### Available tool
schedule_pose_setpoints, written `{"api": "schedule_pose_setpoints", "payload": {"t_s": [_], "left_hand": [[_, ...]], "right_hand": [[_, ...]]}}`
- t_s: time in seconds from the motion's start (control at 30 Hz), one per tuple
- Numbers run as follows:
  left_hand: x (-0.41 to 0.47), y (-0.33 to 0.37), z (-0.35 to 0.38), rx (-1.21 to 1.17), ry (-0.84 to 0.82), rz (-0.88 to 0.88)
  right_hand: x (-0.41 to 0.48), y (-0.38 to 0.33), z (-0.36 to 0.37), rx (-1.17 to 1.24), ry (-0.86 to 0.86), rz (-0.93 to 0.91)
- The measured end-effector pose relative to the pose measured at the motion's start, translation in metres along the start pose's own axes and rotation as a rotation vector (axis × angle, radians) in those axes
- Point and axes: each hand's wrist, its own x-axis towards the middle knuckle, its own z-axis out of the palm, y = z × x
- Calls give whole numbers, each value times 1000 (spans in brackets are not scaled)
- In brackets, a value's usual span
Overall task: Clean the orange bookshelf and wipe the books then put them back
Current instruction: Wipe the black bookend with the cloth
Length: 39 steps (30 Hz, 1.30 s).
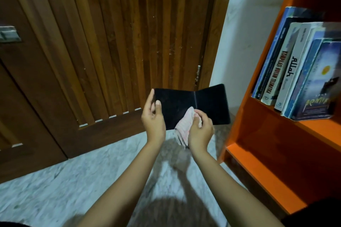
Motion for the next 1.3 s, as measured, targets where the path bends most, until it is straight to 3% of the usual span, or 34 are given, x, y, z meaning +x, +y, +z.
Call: {"api": "schedule_pose_setpoints", "payload": {"t_s": [0.17,0.53,0.7,0.93,1.3], "left_hand": [[-8,15,9,-120,-24,6],[-18,21,14,-89,-117,93],[-18,24,21,-71,-74,125],[-15,25,26,-88,-27,92],[-18,34,17,-96,-127,113]], "right_hand": [[7,-11,11,136,219,60],[23,-20,19,275,295,75],[24,-22,17,214,182,18],[5,-14,12,-87,-91,-289],[24,-25,14,23,56,-155]]}}
